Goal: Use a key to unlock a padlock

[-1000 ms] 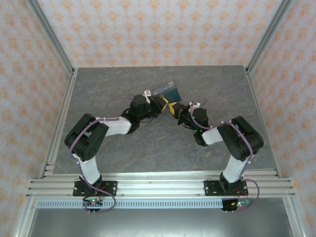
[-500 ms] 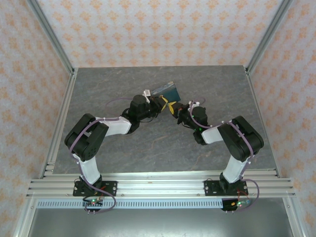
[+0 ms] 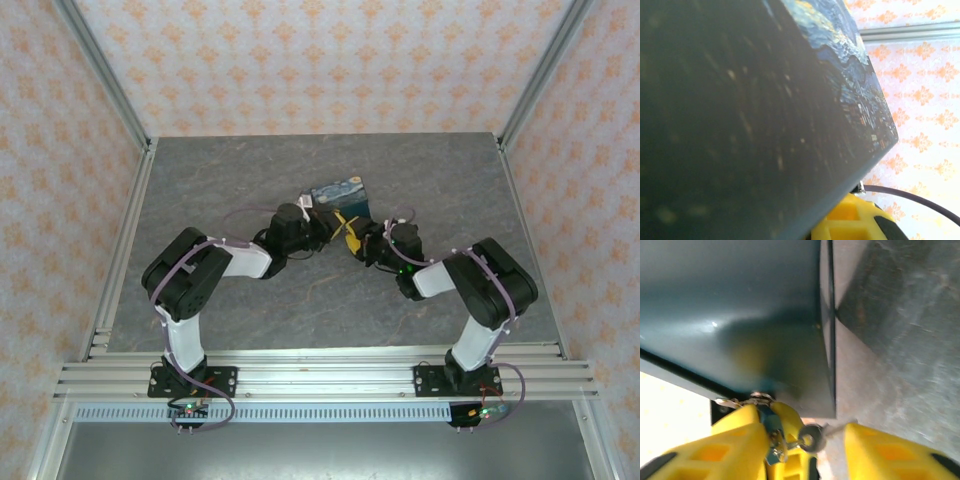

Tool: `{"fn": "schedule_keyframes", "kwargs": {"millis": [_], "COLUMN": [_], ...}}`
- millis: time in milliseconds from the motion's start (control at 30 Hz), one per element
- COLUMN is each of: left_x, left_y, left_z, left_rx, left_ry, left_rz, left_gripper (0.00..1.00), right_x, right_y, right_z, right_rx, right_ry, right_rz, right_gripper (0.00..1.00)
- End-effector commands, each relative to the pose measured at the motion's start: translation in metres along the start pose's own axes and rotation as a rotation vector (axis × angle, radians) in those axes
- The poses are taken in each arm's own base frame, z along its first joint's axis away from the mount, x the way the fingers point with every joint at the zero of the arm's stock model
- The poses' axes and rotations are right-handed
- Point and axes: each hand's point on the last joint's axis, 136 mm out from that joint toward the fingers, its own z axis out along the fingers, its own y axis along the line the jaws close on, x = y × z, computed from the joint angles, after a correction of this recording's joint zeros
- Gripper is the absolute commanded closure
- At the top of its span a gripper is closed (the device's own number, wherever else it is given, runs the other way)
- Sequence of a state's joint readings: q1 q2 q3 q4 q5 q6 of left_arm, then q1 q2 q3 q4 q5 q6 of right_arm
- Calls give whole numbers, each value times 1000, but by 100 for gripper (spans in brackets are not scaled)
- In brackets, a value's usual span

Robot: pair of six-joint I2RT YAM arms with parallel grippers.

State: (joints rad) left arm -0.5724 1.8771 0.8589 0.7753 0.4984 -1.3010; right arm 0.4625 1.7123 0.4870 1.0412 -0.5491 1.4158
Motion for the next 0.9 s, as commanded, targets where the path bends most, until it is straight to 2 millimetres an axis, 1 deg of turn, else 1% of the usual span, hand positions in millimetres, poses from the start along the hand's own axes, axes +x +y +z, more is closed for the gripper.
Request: {"fn": "schedule_keyframes", "kwargs": {"millis": [0, 67, 133, 267, 367, 433, 467, 500, 567, 667, 733, 867], "left_x": [39, 38, 37, 35, 34, 34, 33, 33, 32, 32, 33, 34], "left_y": [15, 19, 21, 24, 29, 33, 34, 35, 36, 35, 33, 30], "left_z": [3, 3, 2, -1, -3, -4, -4, -5, -5, -6, -6, -7], "left_rx": [-20, -31, -40, -59, -78, -89, -93, -95, -100, -105, -113, -122], "left_ry": [142, 140, 140, 144, 153, 159, 159, 164, 167, 179, 189, 206], "left_rz": [24, 28, 35, 41, 37, 34, 33, 33, 28, 22, 21, 14], "left_gripper": [100, 100, 100, 100, 100, 100, 100, 100, 100, 100, 100, 100], "right_x": [19, 18, 18, 16, 15, 12, 10, 8, 7, 6, 6, 10], "right_y": [53, 46, 38, 11, 0, 0, 0, -5, -1, -6, -12, -20], "right_z": [-14, -21, -29, -47, -62, -72, -77, -80, -87, -89, -89, -85], "right_rx": [-151, -119, -83, 46, 180, 244, 279, 322, 353, 421, 488, 580], "right_ry": [71, 68, 68, 60, 53, 35, 29, 31, 27, 41, 49, 79], "right_rz": [-111, -122, -143, -211, -344, -443, -497, -543, -627, -750, -846, -1018], "right_gripper": [42, 34, 30, 28, 29, 29, 30, 31, 33, 40, 42, 49]}}
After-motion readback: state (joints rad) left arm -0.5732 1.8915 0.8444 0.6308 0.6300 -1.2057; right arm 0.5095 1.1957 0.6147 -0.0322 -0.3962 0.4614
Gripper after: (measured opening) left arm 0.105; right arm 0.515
